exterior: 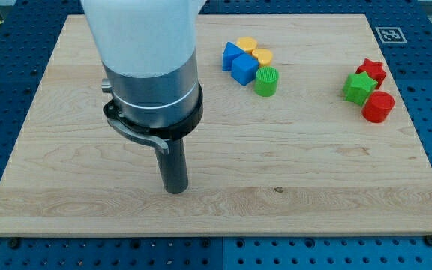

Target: Move the arm to the bottom right

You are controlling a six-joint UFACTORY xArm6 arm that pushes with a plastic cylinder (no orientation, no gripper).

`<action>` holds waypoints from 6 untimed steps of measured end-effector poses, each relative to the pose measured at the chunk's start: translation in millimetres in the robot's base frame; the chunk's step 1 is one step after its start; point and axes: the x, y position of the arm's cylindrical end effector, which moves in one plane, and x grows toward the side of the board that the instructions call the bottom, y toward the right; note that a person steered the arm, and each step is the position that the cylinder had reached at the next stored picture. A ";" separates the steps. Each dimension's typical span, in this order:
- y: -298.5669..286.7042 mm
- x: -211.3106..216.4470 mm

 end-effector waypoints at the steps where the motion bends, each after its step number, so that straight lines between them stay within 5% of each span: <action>1: 2.3 0.1; 5: 372.5 -12.8; 6: 372.8 -12.8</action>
